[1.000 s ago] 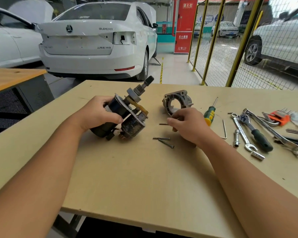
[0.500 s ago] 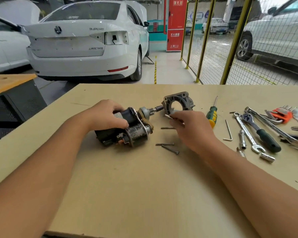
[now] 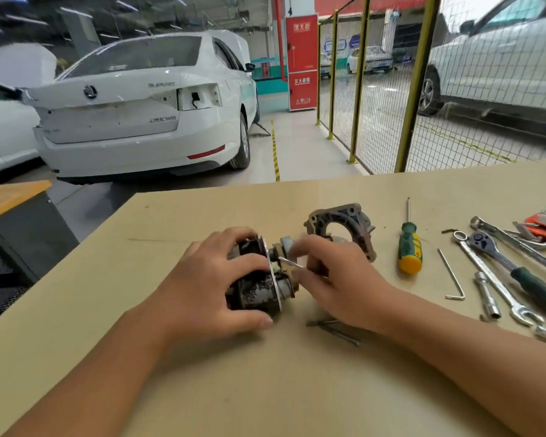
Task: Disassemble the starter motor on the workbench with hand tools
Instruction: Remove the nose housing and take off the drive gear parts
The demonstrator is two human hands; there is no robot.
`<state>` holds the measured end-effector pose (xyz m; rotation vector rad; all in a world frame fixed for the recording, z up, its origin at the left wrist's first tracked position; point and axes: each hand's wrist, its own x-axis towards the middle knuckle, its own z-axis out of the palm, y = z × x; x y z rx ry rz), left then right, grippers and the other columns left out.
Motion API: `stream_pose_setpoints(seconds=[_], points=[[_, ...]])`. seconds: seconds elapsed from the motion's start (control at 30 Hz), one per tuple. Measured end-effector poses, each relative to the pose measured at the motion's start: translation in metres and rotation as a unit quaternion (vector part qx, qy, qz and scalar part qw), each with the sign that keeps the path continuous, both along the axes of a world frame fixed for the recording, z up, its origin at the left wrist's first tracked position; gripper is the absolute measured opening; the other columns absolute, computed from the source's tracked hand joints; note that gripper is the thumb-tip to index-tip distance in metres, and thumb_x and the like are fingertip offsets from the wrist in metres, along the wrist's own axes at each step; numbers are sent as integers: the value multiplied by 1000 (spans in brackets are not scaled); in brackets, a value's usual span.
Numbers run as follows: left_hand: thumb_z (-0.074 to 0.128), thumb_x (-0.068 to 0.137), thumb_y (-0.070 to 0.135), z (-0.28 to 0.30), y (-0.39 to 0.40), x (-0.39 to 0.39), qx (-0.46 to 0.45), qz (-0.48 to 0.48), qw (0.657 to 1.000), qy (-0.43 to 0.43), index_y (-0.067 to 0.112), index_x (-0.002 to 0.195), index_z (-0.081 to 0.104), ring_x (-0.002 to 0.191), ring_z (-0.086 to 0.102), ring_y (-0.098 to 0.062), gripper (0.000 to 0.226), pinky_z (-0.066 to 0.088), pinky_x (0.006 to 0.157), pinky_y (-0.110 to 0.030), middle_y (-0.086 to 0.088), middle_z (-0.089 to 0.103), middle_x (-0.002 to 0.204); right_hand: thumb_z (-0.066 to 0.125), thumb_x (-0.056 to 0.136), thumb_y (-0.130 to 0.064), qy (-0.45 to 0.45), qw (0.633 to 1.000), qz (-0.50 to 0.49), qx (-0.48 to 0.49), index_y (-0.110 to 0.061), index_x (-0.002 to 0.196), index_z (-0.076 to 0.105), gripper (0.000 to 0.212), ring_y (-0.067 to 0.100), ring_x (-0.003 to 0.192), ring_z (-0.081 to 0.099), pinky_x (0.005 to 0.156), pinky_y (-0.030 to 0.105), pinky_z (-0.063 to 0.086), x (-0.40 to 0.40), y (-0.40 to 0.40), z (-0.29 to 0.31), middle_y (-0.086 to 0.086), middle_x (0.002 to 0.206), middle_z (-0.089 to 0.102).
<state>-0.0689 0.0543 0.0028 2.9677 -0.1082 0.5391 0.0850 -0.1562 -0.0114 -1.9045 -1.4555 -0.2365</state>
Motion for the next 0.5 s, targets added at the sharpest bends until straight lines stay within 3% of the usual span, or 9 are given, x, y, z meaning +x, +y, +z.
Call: stream_pose_setpoints(seconds=[0.13,0.23,0.33,0.5], points=[[72,72,73,-3,-5,8,32,-17,999,-21,51,136,50,134,47,-22,71,47,101,-53,8,38,158,66,95,-23,39,998,50,-3,-22,103,68,8,9,54,51,52,21,38,3,0,-9,-11,60,57],[69,70,72,-2,-5,11,41,-19,999,-11,53,132,54,135,46,-22,66,47,100,-53,12,37,161,72,89,-23,157,986,56,17,-25,97,74,8,6,52,48,54,17,35,6,-1,-11,-13,59,56],[69,64,73,2,-1,14,20,-15,1000,10,53,125,54,134,43,-16,66,46,100,-50,17,36,160,74,86,-25,242,967,82,7,-27,94,78,9,4,53,46,53,22,37,13,-1,-10,-7,59,58],[71,59,63,6,1,17,-16,-12,999,49,56,122,51,141,37,-10,66,40,111,-49,23,27,162,78,82,-30,307,946,99,8,-27,87,80,7,20,60,45,58,35,36,20,-1,-2,21,69,58]])
